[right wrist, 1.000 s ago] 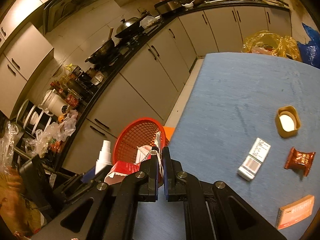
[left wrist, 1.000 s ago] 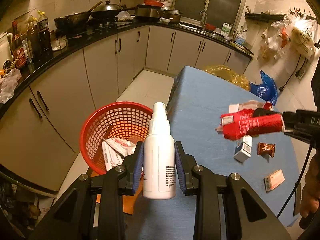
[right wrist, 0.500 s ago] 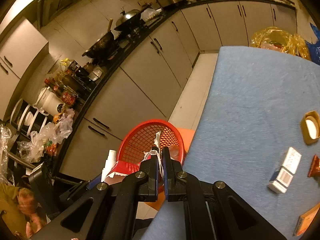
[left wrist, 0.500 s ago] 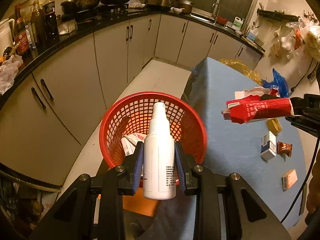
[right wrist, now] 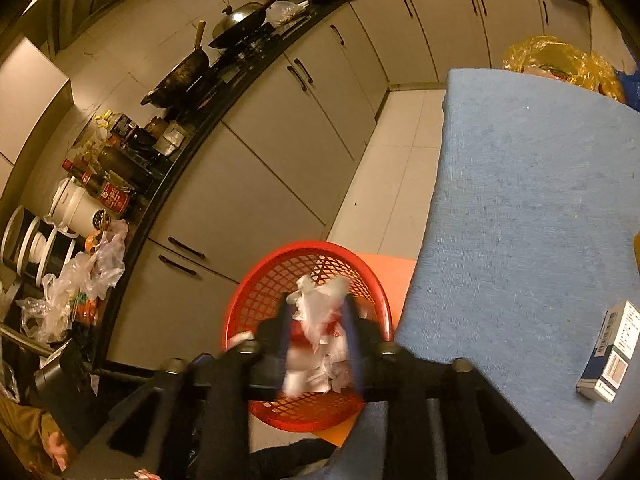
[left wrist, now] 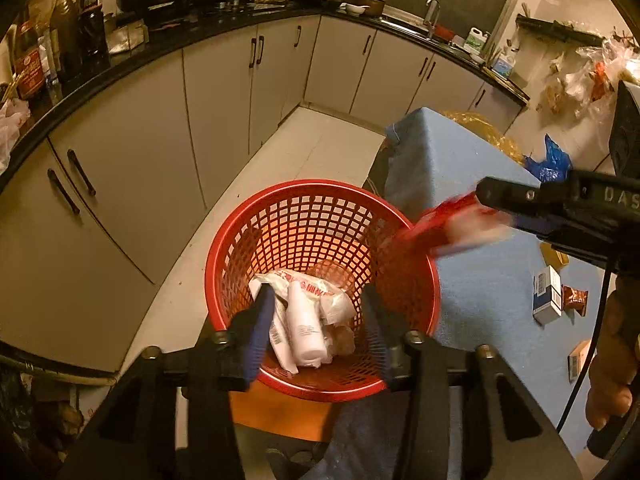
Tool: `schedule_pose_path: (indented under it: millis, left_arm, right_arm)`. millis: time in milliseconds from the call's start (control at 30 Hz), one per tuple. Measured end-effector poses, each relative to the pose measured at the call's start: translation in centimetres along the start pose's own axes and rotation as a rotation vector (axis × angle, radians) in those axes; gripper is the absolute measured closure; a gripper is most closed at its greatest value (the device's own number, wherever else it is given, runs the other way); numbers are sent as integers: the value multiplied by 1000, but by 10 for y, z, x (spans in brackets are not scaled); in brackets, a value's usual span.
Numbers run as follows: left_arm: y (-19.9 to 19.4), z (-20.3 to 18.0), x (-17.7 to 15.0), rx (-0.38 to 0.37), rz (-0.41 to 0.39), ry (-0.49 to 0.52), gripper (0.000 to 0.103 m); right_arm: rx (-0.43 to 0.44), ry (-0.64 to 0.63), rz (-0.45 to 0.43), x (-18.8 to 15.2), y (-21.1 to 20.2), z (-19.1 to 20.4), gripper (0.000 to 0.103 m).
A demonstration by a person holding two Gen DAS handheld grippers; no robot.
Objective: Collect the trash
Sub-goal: 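Open the left gripper dropping the spray bottle while the right drops the red wrapper, then move both grippers back to the white medicine box and brown snack packet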
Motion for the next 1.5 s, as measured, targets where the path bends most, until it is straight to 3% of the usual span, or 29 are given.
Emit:
schedule_pose_path:
  millis: [33,200,333,500,567,767,933,1067,1267,1300,1333,1367,1433,1500]
  left_arm:
    - [0,1,1,4,-6,1,51]
    - [-9,-2,8,-14,-37,-3,51]
    - [-21,-30,15,-54,-74,45,51]
    - [-39,-101,12,-170,-99,157,48]
    - [-43,-132,6,-205,-95,206,41]
    - [-49,-221,-21,-257,-76,342,35]
    - [-46,-282,-36,-247,-87,404,24]
    - [-28,-323,-48,-188,-64,454,24]
    - [3,-350,-50,-80,-73,458,24]
    - [8,-353,-51,-69,-73,459,24]
    - [14,-354,-52,-53,-69,460,31]
    - [20,-354,-52,-41,-60,459,48]
    - [30,-353,-55,-53,-20,441,70]
    - [32,-348,-54,-54,-21,417,70]
  right_arm:
    - [-3,0,-4,1,-2,0,68]
    - [-22,14,-60,-2,-31,-6,67]
    - [-66,68,-122,-15,-73,-30,63]
    - [-161,170,-196,-42,-144,-81,63]
    - [-211,218,-240,-56,-179,-107,62]
    - [-278,332,-326,-88,-257,-172,57]
    - [-280,366,-350,-101,-301,-209,53]
    - [-268,369,-324,-101,-315,-230,50]
    - [-220,362,-281,-82,-312,-260,46]
    - [-210,361,-264,-78,-306,-266,46]
    - [-204,360,-246,-76,-300,-271,46]
    - [-195,360,-235,-74,-295,-275,46]
    - [-172,361,-214,-72,-283,-281,46]
    - [-165,359,-191,-68,-270,-289,46]
Point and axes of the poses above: each gripper's, at about its wrist camera, not at the fingertips, and y roughly the way its jaws point, z to its left, x to its top, the point moved 9 cm from there along y, roughly the way its jaws point, and after that the axes turned 15 degrees about x, right-handed, at the moved point
